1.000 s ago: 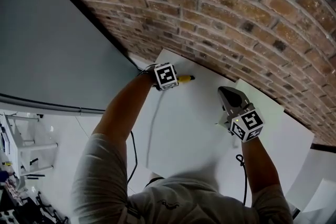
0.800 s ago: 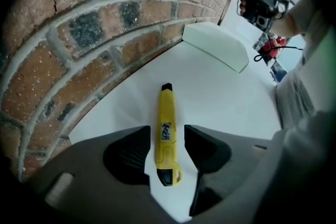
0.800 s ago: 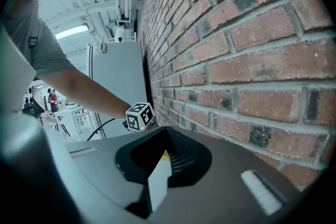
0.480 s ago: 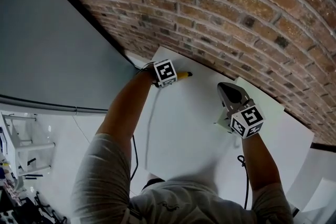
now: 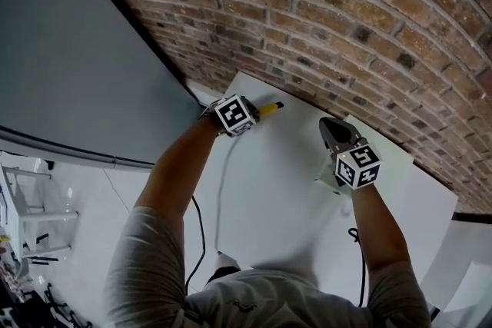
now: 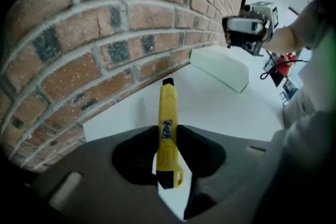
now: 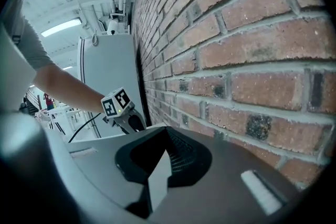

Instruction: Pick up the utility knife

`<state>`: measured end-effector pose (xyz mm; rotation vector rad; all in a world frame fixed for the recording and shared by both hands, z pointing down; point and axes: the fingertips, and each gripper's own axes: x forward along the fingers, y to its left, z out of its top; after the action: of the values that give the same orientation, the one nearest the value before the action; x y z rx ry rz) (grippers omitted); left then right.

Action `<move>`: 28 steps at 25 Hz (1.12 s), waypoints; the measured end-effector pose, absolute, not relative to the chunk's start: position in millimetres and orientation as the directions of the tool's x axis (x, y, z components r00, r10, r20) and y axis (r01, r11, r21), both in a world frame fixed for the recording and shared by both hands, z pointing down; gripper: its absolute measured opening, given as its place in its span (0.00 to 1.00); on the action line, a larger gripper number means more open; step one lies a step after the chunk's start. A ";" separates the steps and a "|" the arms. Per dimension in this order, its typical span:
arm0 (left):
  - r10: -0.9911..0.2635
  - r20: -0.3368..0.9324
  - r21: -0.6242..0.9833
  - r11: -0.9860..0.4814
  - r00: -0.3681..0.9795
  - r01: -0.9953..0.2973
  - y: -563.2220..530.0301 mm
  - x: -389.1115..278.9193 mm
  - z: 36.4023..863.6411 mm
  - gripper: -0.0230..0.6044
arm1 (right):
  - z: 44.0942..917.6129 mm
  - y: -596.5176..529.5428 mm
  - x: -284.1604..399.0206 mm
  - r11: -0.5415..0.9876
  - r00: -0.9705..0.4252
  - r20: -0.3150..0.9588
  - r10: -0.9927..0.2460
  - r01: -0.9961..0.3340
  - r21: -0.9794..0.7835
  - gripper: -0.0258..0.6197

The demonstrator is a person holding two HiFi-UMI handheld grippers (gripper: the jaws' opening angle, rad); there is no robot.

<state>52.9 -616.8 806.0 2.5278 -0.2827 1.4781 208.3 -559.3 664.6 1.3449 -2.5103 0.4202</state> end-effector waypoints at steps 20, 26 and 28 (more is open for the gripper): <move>-0.426 0.327 0.118 -0.867 0.844 -0.483 -543.9 -35.0 504.5 0.22 | 489.3 -527.7 125.7 0.555 -0.549 0.270 -0.791 -0.830 -0.060 0.05; -0.477 0.174 0.146 -0.852 0.861 -0.502 -516.4 -57.1 442.9 0.22 | 444.4 -516.2 104.2 0.560 -0.554 0.241 -0.796 -0.827 -0.050 0.05; -0.490 0.137 0.144 -0.850 0.861 -0.506 -510.1 -64.2 424.6 0.22 | 430.1 -515.1 97.7 0.565 -0.557 0.233 -0.797 -0.824 -0.038 0.05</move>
<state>-64.2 -510.1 424.6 2.8598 -0.7715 0.1412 97.7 -515.1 430.1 1.3667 -2.6073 0.2116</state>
